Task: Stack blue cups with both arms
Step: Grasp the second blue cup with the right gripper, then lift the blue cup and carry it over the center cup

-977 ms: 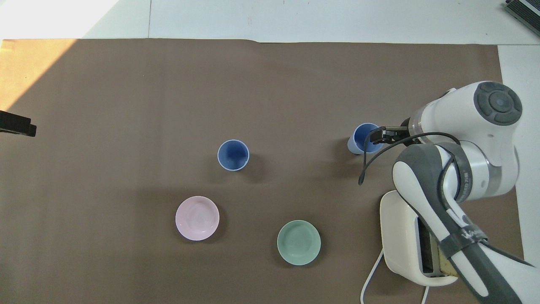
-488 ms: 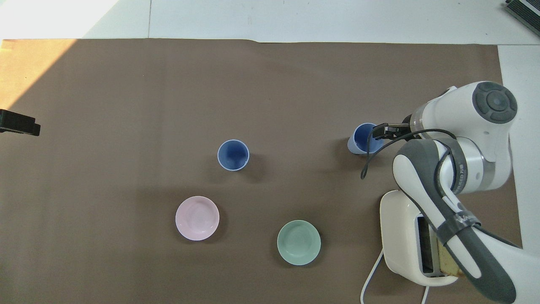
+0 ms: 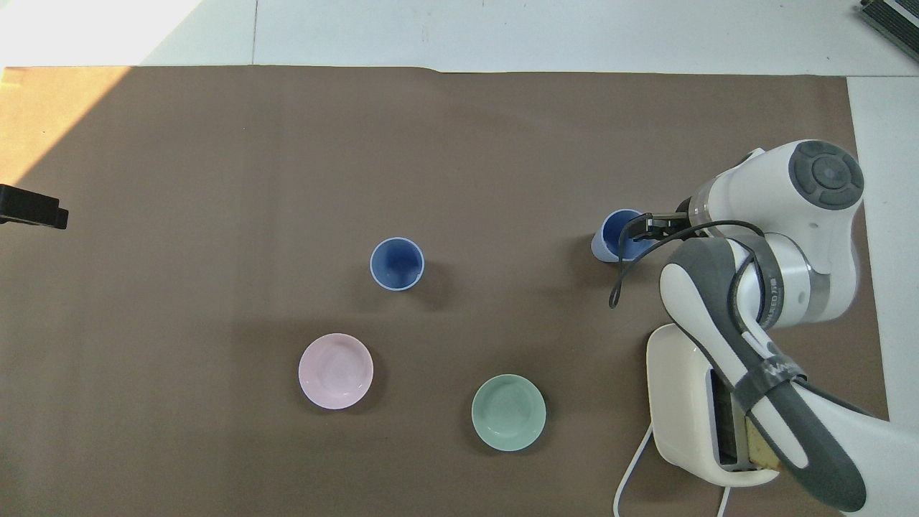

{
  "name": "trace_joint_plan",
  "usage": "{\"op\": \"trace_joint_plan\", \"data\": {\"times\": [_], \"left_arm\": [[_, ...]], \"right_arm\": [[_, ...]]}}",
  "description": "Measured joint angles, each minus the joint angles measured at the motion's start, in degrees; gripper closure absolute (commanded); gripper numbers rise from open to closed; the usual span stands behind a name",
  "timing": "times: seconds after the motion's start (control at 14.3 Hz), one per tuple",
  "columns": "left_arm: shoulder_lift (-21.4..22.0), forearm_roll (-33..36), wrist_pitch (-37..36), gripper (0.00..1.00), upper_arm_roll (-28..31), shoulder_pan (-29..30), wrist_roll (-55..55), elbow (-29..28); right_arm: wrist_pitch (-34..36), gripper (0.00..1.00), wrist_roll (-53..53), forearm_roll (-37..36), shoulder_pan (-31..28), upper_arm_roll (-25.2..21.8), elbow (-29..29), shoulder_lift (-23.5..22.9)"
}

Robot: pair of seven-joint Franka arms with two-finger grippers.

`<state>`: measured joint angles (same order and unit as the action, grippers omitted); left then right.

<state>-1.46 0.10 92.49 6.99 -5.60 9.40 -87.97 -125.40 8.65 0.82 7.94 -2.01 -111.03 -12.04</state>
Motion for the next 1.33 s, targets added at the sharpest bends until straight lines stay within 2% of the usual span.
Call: {"op": "trace_joint_plan", "data": {"times": [0.21, 0.42, 0.56, 0.7, 1.12, 1.33], "left_arm": [[0.34, 0.0, -0.22, 0.0, -0.01, 0.0, 0.02, 0.02], [0.75, -0.01, -0.65, 0.0, -0.02, 0.0, 0.03, 0.02], [0.81, -0.01, -0.73, 0.0, -0.02, 0.0, 0.05, 0.02], [0.81, -0.01, -0.81, 0.0, -0.02, 0.0, 0.06, 0.02], [0.81, -0.01, -1.17, 0.0, -0.02, 0.0, 0.08, 0.02], [0.81, -0.01, -1.22, 0.0, -0.02, 0.0, 0.08, 0.02]], "right_arm": [[-0.78, 0.73, -0.03, 0.0, 0.01, 0.02, 0.0, -0.04], [-0.89, 0.75, -0.05, 0.0, 0.49, 0.07, 0.0, -0.16], [-1.72, 0.85, -0.05, 0.0, 1.05, 0.08, 0.0, -0.62], [-1.87, 1.0, -0.05, 0.0, 1.24, 0.08, 0.0, -0.97], [-1.7, 1.0, -0.14, 0.06, 2.55, 0.23, 1.41, -1.01], [4.31, 1.0, 0.0, 0.16, 2.65, 0.75, 6.82, -0.97]]}}
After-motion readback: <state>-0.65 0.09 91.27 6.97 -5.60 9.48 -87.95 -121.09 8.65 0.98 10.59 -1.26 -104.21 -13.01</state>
